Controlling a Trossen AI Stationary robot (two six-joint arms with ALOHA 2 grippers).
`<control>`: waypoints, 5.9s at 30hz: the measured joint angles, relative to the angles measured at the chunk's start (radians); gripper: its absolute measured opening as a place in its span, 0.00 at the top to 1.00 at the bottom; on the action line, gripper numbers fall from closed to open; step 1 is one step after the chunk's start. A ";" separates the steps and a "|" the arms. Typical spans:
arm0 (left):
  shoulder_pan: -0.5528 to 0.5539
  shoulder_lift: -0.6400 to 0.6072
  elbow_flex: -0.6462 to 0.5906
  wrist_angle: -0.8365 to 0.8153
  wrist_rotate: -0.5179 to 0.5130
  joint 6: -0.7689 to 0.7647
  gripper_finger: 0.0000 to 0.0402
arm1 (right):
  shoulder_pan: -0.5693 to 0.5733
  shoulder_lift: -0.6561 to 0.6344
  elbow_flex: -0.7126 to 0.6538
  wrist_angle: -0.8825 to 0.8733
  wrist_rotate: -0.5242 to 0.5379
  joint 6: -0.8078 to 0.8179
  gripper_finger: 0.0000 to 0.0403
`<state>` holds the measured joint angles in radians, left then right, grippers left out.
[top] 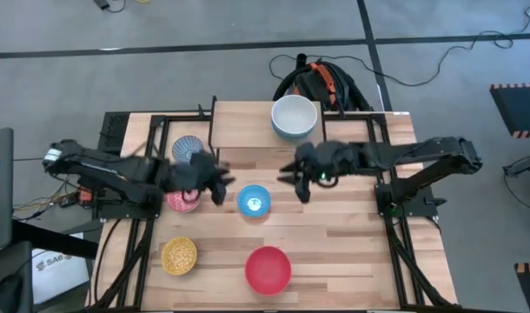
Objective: Place and stack bowls onto a shelf
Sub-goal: Stack the orange bowl on top of the white bowl on the shelf
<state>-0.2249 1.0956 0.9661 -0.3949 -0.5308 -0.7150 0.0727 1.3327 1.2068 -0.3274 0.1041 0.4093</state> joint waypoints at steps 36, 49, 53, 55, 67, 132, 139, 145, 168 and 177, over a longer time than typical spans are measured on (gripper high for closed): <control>-0.375 0.499 0.108 0.099 -0.071 -0.371 0.64 | 0.323 0.555 0.008 0.038 -0.029 0.316 0.43; -0.300 0.499 0.107 0.068 0.037 -0.373 0.64 | 0.290 0.554 0.008 -0.016 -0.027 0.344 0.81; -0.276 0.499 0.107 0.145 0.037 -0.358 0.64 | 0.277 0.551 0.008 -0.025 -0.027 0.345 0.90; -0.265 0.499 0.107 0.183 0.038 -0.343 0.64 | 0.277 0.551 0.009 -0.033 -0.024 0.346 0.92; -0.233 0.499 0.107 0.177 0.140 -0.399 0.64 | 0.301 0.411 0.006 -0.242 0.219 0.329 0.92; 0.654 0.568 0.937 -0.234 0.319 0.394 1.00 | 0.152 0.095 0.668 -0.892 0.656 0.325 0.43; 0.726 0.684 0.975 -0.251 0.419 0.425 1.00 | 0.099 0.095 0.667 -0.896 0.656 0.345 0.43; 0.737 0.750 1.018 -0.244 0.461 0.467 1.00 | 0.051 0.095 0.667 -0.926 0.654 0.354 0.43; 0.757 0.764 1.025 -0.274 0.619 0.488 0.65 | -0.125 0.095 0.667 -0.899 0.598 0.258 0.43; 0.758 0.651 1.025 -0.325 0.582 0.488 0.52 | -0.393 0.140 0.665 -0.550 0.346 -0.153 0.43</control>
<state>0.5331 1.7466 1.9907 -0.7194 0.0516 -0.2271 -0.3203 1.4727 1.8717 -0.8776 0.4503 0.2565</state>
